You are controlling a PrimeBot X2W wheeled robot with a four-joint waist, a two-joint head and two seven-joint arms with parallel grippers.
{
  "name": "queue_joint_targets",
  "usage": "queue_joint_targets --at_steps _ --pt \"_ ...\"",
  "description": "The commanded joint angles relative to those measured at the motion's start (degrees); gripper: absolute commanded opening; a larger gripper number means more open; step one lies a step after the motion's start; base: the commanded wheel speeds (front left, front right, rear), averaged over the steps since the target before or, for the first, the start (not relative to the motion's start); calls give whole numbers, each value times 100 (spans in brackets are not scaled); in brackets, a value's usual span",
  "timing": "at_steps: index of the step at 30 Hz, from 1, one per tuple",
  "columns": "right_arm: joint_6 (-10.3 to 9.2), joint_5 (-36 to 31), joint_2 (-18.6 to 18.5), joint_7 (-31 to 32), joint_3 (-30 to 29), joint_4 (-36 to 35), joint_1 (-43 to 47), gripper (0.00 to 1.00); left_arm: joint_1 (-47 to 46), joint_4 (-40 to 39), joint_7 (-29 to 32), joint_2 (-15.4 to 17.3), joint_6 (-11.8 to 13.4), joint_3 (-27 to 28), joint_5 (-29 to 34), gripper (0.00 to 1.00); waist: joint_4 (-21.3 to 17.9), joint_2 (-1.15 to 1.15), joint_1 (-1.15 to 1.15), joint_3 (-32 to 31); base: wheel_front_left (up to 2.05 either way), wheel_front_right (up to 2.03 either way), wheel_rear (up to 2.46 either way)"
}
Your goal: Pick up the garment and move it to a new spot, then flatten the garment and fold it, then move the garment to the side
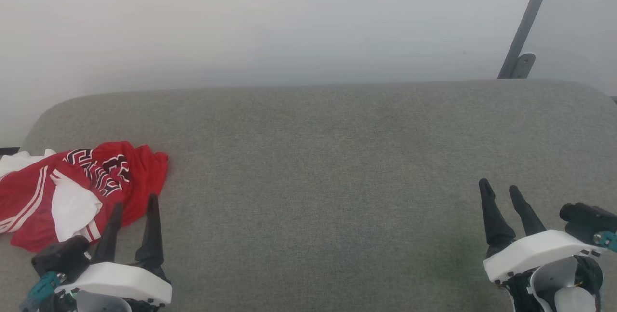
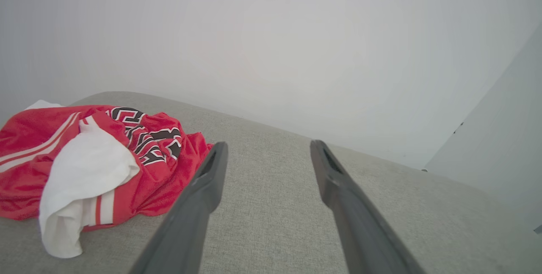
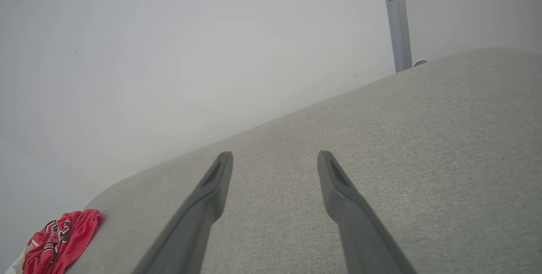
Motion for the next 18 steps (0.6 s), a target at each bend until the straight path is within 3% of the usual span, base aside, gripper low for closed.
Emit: queue_joint_targets --at_steps 1,18 --pt "3 -137 15 -51 11 -83 1 100 -10 -73 -59 30 -22 3 150 100 -1 0 0 -5 0 0 0" --pt "3 -969 16 -159 12 -169 6 100 61 -197 -290 126 -116 23 943 100 1 0 0 -61 0 0 0"
